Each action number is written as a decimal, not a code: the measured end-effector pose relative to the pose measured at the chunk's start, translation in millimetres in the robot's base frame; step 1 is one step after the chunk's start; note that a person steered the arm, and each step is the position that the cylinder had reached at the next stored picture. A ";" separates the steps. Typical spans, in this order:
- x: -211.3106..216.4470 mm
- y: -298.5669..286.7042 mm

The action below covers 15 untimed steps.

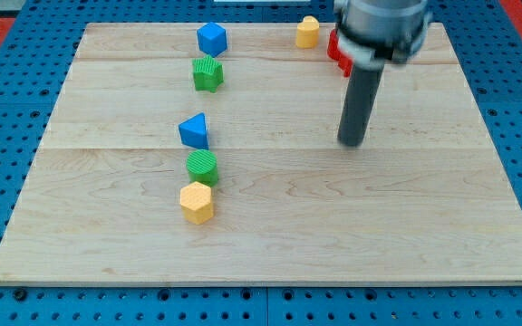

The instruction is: Drag the hexagon to the bottom right of the red circle

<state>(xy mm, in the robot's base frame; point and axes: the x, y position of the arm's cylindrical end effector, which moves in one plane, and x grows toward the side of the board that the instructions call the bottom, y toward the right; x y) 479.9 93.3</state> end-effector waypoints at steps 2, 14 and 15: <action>124.7 -159.8; -206.3 -25.8; -169.2 -39.6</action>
<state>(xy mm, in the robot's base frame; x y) 310.6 53.7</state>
